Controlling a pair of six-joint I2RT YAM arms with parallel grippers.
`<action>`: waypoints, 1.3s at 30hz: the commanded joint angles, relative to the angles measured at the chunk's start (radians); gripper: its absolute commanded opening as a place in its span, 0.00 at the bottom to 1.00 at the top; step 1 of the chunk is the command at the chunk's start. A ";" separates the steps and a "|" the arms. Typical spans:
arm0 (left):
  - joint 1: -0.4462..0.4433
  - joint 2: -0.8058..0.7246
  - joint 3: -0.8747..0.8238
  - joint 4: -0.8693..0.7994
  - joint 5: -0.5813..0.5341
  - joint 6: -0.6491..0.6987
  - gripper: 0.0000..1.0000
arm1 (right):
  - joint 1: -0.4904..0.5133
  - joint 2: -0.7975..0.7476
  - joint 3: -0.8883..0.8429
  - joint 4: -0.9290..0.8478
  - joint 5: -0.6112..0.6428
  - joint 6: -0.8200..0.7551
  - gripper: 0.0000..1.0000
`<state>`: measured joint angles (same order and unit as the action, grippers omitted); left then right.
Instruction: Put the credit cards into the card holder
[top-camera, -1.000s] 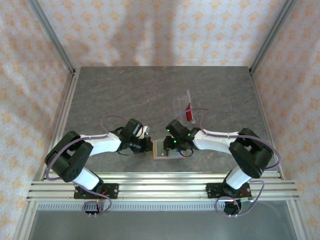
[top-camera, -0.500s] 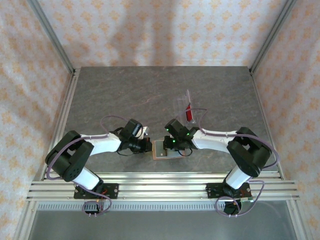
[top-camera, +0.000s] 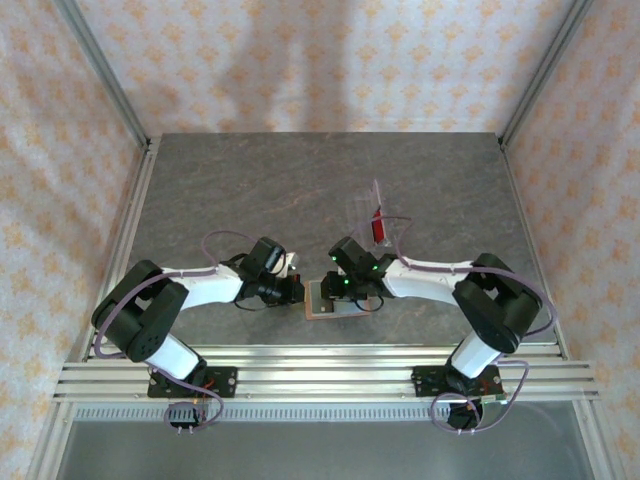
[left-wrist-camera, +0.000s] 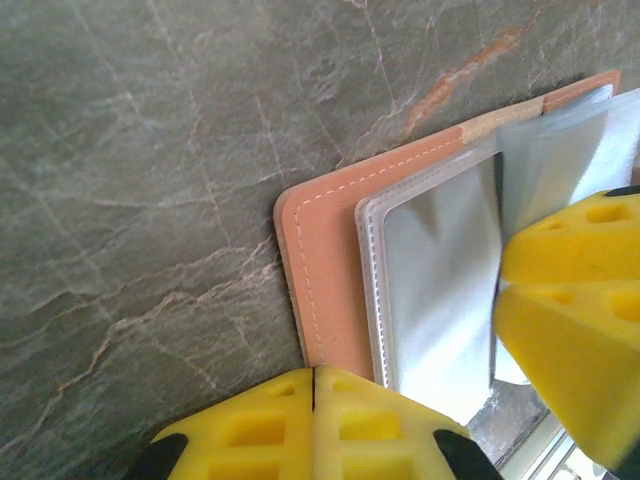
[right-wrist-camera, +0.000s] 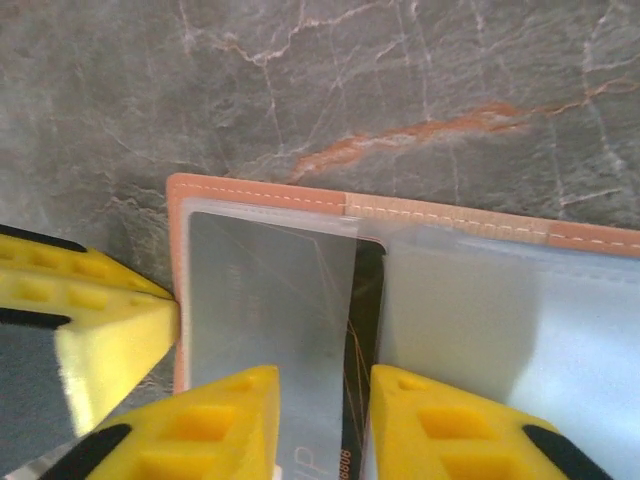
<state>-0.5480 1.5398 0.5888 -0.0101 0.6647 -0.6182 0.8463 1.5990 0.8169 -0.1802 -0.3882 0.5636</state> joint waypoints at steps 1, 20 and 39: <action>0.020 -0.022 0.036 -0.057 -0.018 0.046 0.01 | 0.006 -0.074 0.008 -0.044 0.067 -0.034 0.34; 0.103 -0.348 0.154 -0.294 -0.095 0.103 0.35 | -0.493 -0.410 0.085 -0.280 0.042 -0.227 0.45; 0.105 -0.388 0.099 -0.307 -0.103 0.087 0.38 | -0.585 -0.088 0.300 -0.330 0.020 -0.434 0.58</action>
<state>-0.4488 1.1755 0.7086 -0.3000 0.5858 -0.5255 0.2138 1.5127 1.0504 -0.4419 -0.4698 0.2329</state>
